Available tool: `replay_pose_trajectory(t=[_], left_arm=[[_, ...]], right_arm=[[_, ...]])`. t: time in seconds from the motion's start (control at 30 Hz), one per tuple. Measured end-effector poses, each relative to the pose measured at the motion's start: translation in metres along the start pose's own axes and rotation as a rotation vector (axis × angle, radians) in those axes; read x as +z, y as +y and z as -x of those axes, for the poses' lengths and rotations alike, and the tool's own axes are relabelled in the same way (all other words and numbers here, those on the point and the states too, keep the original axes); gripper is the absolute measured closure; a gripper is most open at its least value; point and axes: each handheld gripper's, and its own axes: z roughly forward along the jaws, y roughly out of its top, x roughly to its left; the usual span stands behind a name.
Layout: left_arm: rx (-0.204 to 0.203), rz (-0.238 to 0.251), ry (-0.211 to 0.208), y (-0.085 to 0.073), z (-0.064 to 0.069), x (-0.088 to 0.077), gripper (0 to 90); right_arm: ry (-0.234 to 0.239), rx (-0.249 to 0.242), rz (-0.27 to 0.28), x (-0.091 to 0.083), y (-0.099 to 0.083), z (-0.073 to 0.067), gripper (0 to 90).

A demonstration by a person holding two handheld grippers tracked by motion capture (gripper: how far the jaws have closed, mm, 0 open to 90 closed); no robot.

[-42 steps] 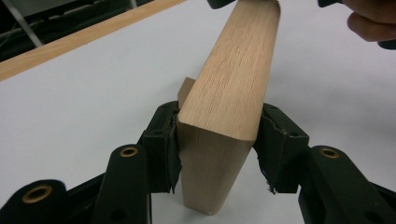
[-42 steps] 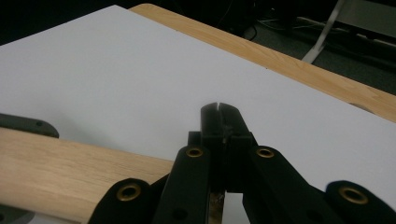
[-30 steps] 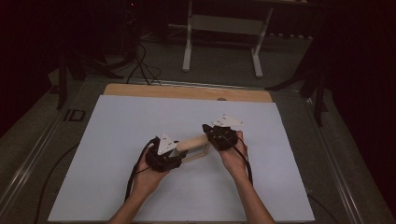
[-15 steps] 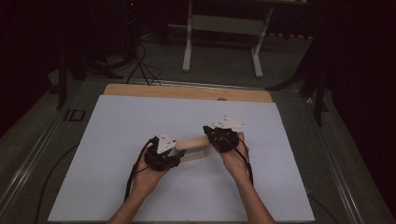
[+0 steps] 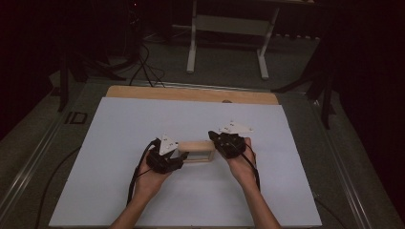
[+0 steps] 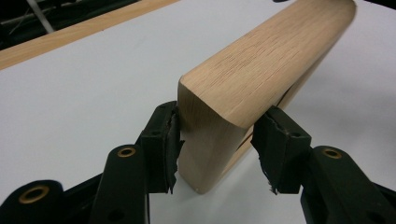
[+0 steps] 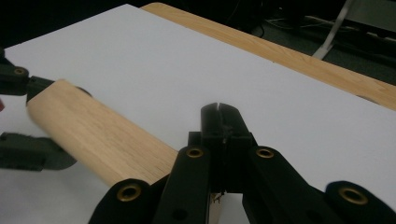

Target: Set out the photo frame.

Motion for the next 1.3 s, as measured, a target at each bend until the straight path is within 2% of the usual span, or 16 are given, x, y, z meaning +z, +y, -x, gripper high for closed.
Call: replay_pose_trajectory(t=[0.27,0.57,0.6,0.67,1.0,1.3], left_arm=[[-0.005,-0.003,-0.003,0.0,-0.002,0.0,51.0],[0.003,-0.005,-0.006,-0.001,-0.001,0.001,49.2],[0.003,-0.005,-0.006,-0.001,-0.001,0.001,49.1],[0.004,-0.005,-0.006,-0.001,0.0,0.001,49.2],[0.003,0.0,-0.002,-0.001,0.001,0.001,49.1],[0.003,-0.001,-0.002,-0.001,0.001,0.001,49.1]], right_arm=[[0.015,-0.009,-0.006,-0.003,-0.001,-0.001,90.0],[0.032,-0.017,0.0,-0.001,0.002,-0.004,76.4],[0.031,-0.02,0.006,-0.002,0.003,-0.005,71.3],[0.033,-0.02,0.015,-0.003,0.003,-0.006,69.8],[0.078,-0.023,0.064,-0.022,0.003,-0.005,53.7],[0.121,-0.043,0.059,-0.032,-0.009,-0.005,44.8]])
